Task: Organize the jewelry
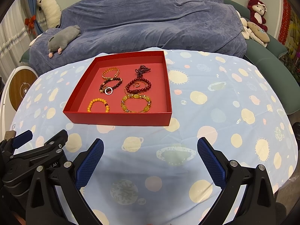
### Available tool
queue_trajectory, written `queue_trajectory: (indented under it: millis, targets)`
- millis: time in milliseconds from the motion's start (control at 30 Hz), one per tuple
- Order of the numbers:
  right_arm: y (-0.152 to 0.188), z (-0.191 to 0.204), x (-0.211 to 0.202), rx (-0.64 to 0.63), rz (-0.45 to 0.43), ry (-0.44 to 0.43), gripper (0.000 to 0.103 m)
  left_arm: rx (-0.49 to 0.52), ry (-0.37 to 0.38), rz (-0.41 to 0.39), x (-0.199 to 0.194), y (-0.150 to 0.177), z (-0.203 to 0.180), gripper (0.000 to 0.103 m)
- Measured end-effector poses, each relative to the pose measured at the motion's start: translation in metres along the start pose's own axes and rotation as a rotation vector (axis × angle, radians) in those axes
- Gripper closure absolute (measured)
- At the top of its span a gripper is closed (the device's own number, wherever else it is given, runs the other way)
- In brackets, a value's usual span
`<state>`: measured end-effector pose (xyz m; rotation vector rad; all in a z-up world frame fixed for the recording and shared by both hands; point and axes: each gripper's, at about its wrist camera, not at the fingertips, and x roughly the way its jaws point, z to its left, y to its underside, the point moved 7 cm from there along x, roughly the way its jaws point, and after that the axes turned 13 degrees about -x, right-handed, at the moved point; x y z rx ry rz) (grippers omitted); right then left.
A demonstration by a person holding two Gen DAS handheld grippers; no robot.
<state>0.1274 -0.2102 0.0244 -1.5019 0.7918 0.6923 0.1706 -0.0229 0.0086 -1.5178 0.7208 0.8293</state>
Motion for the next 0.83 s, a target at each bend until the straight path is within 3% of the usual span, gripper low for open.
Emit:
queue_trajectory:
  millis: [833]
  targets:
    - [0.0014, -0.0041, 0.0011, 0.002, 0.008, 0.004, 0.007, 0.010, -0.005, -0.002, 0.0020, -0.0021, -0.0013, 0.011]
